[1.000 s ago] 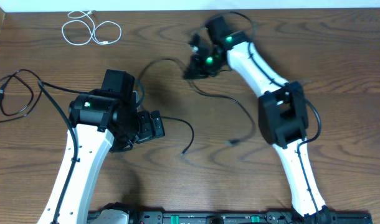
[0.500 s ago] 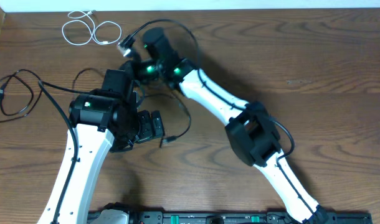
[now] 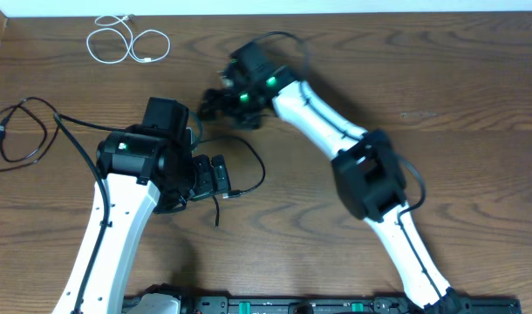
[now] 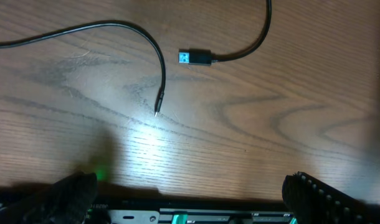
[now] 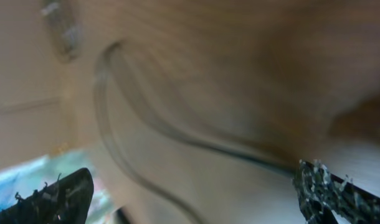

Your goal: Untangle cables

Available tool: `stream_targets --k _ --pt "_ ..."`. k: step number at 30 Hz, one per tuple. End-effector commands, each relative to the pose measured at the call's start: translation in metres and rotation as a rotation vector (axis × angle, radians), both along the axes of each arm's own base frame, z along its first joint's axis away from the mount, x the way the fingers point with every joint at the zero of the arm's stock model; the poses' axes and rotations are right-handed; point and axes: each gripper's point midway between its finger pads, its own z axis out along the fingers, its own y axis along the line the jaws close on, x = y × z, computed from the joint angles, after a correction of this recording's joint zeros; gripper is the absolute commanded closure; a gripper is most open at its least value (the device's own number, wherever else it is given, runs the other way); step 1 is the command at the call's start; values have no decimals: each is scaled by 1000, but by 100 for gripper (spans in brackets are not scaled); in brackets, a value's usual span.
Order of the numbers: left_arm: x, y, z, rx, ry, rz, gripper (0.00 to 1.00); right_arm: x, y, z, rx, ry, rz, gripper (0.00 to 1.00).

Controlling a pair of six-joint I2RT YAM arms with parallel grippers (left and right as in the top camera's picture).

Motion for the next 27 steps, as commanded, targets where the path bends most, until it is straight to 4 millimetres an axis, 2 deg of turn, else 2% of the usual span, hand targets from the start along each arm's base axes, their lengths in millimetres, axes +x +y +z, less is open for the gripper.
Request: stream_targets --k 1,2,8,11,13,15,17,21,27 --pt "0 2 0 14 -2 -1 0 36 -67 5 -142 -87 -61 1" --pt "0 2 0 14 -2 -1 0 42 -106 13 -214 -72 -94 1" --pt "0 2 0 14 -2 -1 0 56 -218 61 -420 -113 -236 1" --pt "0 2 0 14 -2 -1 0 61 -288 84 -595 -153 -360 1" --pt "0 2 0 14 -2 -2 0 65 -346 99 -752 -183 -466 1" --pt "0 2 0 14 -2 -1 0 60 -404 110 -887 -176 -562 1" --pt "0 2 0 14 -2 -2 0 50 -439 111 -942 -124 -606 1" --pt "1 2 0 14 -4 -1 0 37 -479 107 -947 -32 -666 1" --pt "7 1 1 8 -31 -1 0 28 -488 103 -762 72 -702 1"
